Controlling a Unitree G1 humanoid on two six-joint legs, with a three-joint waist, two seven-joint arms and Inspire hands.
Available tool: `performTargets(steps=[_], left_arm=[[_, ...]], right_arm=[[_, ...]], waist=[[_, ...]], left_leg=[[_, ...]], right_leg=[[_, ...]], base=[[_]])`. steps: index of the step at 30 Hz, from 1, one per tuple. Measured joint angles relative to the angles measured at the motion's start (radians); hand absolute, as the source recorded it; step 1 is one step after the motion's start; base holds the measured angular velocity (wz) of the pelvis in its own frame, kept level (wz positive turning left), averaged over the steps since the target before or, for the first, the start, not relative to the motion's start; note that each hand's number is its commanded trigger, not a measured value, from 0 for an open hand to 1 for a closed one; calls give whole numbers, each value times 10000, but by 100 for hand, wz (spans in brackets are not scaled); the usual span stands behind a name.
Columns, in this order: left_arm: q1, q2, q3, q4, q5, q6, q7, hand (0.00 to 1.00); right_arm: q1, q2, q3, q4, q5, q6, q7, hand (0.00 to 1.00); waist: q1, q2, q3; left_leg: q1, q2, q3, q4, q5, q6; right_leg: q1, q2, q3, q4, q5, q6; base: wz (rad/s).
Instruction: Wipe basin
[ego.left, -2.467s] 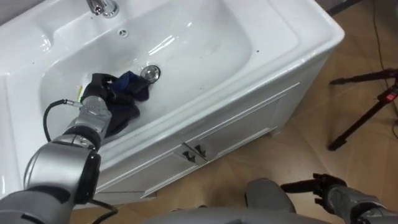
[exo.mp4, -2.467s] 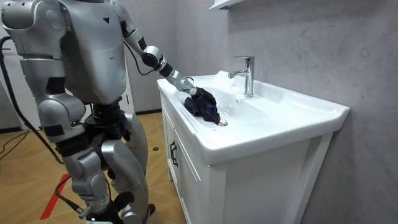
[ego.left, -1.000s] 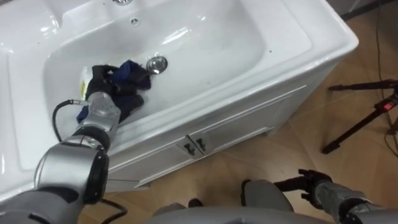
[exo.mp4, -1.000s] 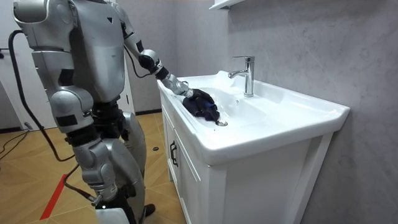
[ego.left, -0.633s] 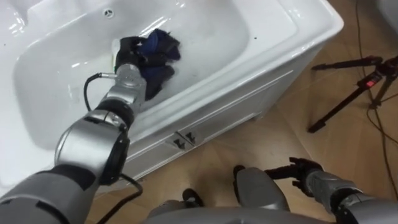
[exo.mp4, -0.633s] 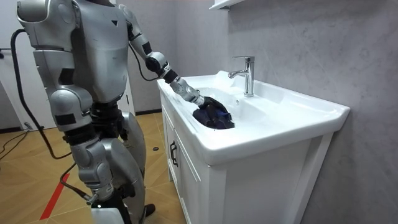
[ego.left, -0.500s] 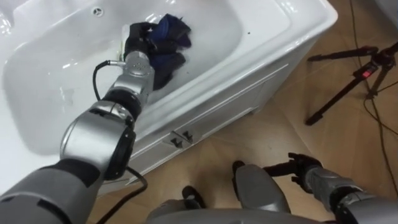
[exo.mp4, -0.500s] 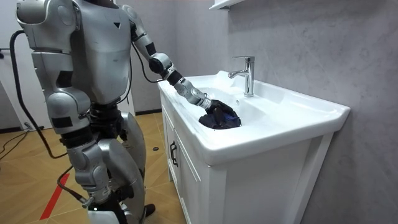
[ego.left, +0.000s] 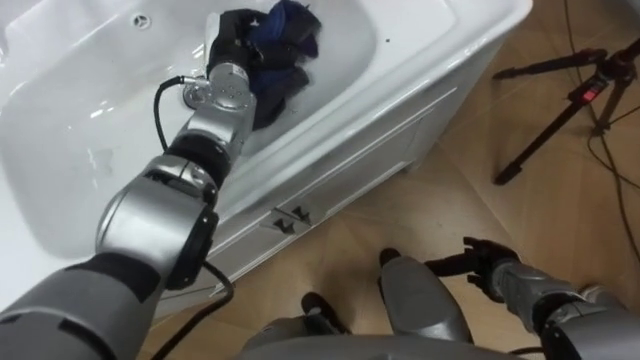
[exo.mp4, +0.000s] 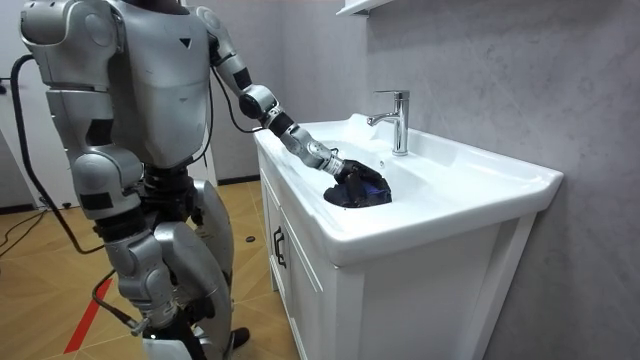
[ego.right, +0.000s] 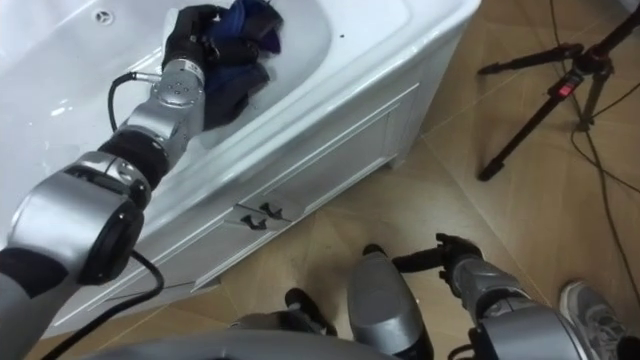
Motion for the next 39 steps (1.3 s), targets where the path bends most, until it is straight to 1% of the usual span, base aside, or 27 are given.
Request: performTargets(steps=[2,6,8,10,12,17,19,25,29,31,32,33,34,35,37,38,39], left_arm=[[-1,-25,-75,-247,3,-2,-2,100],[1,-39,-74,-551,3,10,-51,100],[0,-73,-108,-675,27,11,-72,100],[0,-73,-238,-804,56,7,-73,100],[0,-72,-242,-838,607,5,-81,100],[2,-56,-228,-829,2090,3,11,100],[3,79,-123,-829,2652,3,101,100],[3,178,-22,-769,3282,-2,217,100],[2,475,-2,-250,3545,-44,231,100],[-8,780,-6,269,3659,-54,241,100],[-8,870,-9,398,3703,-48,252,100],[-7,1098,-8,589,3774,-23,281,100],[-8,1216,-5,661,3778,-4,301,100],[-49,1425,-4,887,3868,17,339,100],[-229,1764,-5,1538,4158,98,379,100],[-236,1871,-5,1639,4160,113,386,100],[-233,2105,3,1817,4186,142,393,100]], right_arm=[[-1,0,91,3,8,-66,0,0],[-14,-1,115,-2,18,-77,4,0],[1,-16,131,-4,34,-79,8,0],[3,-26,195,-4,86,-88,14,0],[11,-18,235,-5,134,-160,16,0],[30,-31,268,-3,214,-165,26,0],[52,-31,157,-9,230,-158,50,0],[146,-53,59,-15,457,-78,106,0],[280,-76,-22,-33,462,-65,150,0],[267,-99,-3,-32,535,-18,186,0],[270,-111,-3,-32,535,-5,189,0],[267,-123,-1,-38,527,50,183,0],[269,-132,-5,-39,529,54,181,0],[246,-159,-9,-64,531,64,170,0],[301,-261,-3,-59,535,249,157,0],[300,-285,2,-59,535,278,139,0],[303,-321,19,-60,529,278,93,0]], waist=[[-1,0,-1],[1,2,-3],[-2,33,-24],[0,29,-25],[2,24,-23],[2,6,-10],[18,-9,-1],[16,-4,-4],[26,-4,-7],[22,-6,-6],[29,-6,-7],[102,-29,-4],[130,-35,-2],[177,-36,-4],[208,-37,-4],[259,-41,-6],[314,-62,-11]], left_leg=[[-4,0,1,-7,0,0],[-63,-2,-32,-7,0,0],[-121,3,-116,-2,1,1],[-165,0,-156,13,4,6],[-169,-3,-142,34,4,6],[-168,13,-95,112,4,7],[-170,12,-80,94,4,8],[-167,48,-38,96,-2,12],[-134,120,25,149,-1,7],[-133,167,163,155,2,2],[-133,168,186,148,2,1],[-144,168,317,136,2,0],[-172,167,376,142,0,-1],[-208,173,474,144,0,-1],[-247,186,524,156,0,-1],[-261,185,536,158,0,-1],[-303,187,548,175,0,-1]], right_leg=[[1,0,-1,-15,0,0],[-12,-5,-40,-57,1,2],[12,-9,-124,-174,44,4],[12,-20,-162,-192,52,8],[28,-28,-159,-189,52,8],[62,-32,-148,-194,51,9],[-11,-34,-145,-171,52,11],[-16,-13,-153,-168,65,-9],[-8,44,-107,-156,90,-46],[-42,80,-55,-150,104,-71],[-67,94,-17,-141,105,-72],[-191,123,126,-62,107,-73],[-272,126,180,-11,107,-73],[-364,143,263,24,116,-67],[-433,164,325,45,139,-68],[-466,176,362,67,140,-67],[-546,202,435,97,159,-70]], base=[[0],[3],[9],[7],[0],[0],[-6],[-2],[-7],[-8],[-18],[-22],[-27],[-21],[-12],[-12],[-11]])
